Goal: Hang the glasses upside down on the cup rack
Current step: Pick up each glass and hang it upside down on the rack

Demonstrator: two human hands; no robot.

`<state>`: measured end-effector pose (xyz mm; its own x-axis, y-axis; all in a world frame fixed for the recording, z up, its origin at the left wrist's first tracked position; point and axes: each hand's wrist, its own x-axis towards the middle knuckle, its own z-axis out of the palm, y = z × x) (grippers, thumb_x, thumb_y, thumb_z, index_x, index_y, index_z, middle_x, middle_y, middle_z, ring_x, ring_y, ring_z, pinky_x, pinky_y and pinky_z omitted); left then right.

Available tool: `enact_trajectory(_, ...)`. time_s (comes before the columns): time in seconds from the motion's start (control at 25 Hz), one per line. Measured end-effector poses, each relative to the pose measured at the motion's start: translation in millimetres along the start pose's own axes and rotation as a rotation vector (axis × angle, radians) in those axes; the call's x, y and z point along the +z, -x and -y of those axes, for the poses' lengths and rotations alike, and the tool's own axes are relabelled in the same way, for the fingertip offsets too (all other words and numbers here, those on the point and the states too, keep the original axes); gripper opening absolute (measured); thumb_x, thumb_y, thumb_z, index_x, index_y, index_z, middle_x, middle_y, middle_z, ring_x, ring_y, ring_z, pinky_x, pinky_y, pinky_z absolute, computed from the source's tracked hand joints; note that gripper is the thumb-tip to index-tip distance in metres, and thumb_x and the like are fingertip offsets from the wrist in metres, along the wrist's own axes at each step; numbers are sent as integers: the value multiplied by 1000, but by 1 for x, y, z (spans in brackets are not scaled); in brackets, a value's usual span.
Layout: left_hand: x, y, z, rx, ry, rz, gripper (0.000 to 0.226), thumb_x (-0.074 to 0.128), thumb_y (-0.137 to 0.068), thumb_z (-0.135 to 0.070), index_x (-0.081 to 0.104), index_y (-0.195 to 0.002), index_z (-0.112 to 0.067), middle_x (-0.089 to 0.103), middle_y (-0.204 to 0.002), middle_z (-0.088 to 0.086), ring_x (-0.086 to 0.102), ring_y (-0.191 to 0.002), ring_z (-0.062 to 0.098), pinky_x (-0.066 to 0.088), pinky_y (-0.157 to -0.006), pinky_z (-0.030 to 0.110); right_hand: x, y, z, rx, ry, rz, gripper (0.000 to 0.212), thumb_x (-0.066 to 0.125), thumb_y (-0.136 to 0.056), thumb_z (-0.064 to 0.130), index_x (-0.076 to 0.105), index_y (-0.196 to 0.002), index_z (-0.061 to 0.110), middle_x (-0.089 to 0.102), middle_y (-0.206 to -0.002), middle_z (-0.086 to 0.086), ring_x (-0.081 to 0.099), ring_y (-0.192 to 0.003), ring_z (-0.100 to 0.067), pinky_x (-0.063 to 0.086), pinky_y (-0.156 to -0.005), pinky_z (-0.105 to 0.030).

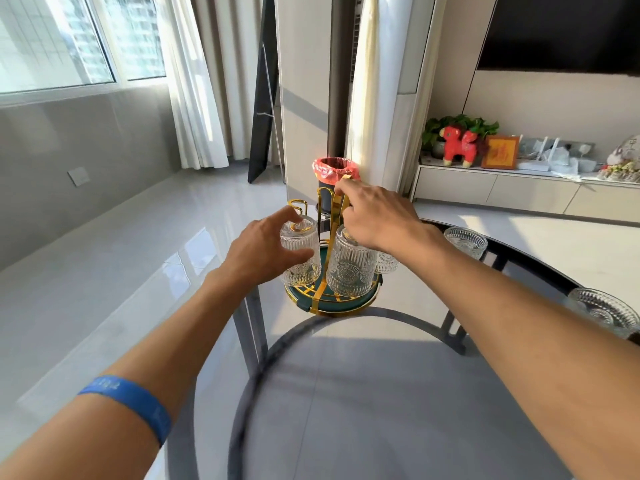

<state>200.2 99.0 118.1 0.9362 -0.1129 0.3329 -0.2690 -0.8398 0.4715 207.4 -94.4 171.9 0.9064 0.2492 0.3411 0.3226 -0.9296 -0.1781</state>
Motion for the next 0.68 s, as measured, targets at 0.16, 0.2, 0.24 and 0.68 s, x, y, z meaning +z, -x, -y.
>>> enact_trajectory(0.16,-4,3,-9,-8,-187,34,63,70,-73,-61,49,-127,-36,48,-141,6,44,-126,33,46,-90,51,8,4,2,9,-26,74,54,32,-94,20,23,-148,25,22,-160,6,49,-124,-33,42,-93,-46)
enact_trajectory(0.2,-6,4,-12,-14,-209,39,66,67,-72,-65,49,-128,-35,46,-142,5,43,-128,34,45,-92,52,9,2,3,18,-42,95,57,31,-95,22,17,-150,26,17,-161,6,44,-130,-33,39,-99,-48)
enact_trajectory(0.24,-9,4,-17,-28,-222,54,69,64,-72,-70,48,-130,-35,45,-144,5,42,-129,34,44,-94,53,7,1,4,23,-54,120,59,30,-95,23,12,-151,28,14,-162,6,39,-134,-33,34,-104,-50)
enact_trajectory(0.68,69,113,-103,174,-86,-223,51,56,-85,-39,52,-131,-19,57,-131,10,52,-111,39,46,-89,48,13,222,-11,189,-412,-106,51,51,-82,10,53,-132,10,45,-148,-8,36,-136,-23,24,-112,-31)
